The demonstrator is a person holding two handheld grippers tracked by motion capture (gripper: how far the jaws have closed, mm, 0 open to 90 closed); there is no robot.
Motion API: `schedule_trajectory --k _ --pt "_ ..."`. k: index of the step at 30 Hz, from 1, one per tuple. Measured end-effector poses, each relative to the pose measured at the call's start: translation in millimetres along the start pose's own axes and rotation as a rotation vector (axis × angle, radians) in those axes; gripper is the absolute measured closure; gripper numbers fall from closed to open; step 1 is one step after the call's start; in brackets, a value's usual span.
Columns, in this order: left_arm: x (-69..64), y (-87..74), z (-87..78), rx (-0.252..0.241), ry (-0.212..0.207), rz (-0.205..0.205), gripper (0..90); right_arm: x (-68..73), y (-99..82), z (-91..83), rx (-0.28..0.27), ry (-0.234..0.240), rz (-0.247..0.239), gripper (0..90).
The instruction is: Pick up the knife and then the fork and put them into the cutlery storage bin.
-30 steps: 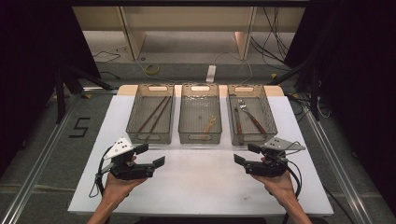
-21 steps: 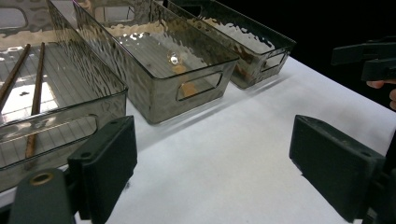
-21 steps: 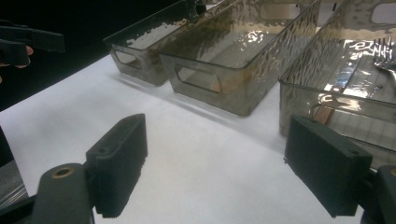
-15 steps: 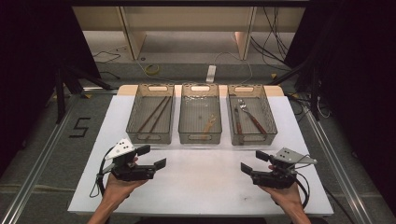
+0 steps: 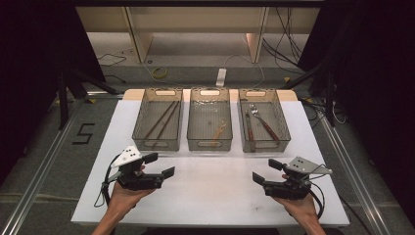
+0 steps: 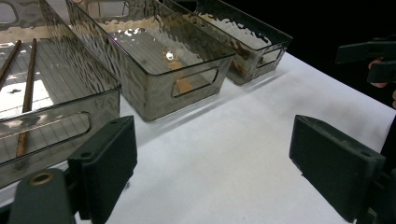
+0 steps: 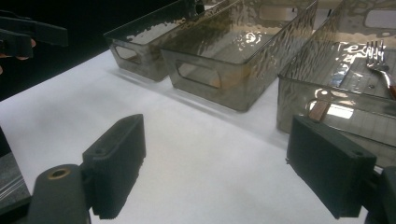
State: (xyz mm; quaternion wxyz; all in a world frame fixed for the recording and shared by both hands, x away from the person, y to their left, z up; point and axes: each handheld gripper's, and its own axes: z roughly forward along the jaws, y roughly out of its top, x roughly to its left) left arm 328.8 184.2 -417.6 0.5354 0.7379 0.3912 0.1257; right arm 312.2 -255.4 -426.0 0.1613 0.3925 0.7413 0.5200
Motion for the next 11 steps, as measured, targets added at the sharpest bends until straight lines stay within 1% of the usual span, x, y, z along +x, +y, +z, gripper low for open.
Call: schedule_trajectory --k 3,8,11 --pt "-0.6 -0.2 0.6 0.003 -0.001 -0.001 14.6 0.8 0.0 0.3 0.001 0.003 0.000 20.2" --pt "0.0 -0.6 1.0 0.009 -0.001 -0.001 14.6 1.4 1.0 -1.1 -0.013 0.002 -0.002 19.8" --pt "-0.2 -0.8 1.5 0.011 -0.002 -0.002 14.6 1.9 1.3 -1.4 -0.014 -0.003 -0.010 19.8"
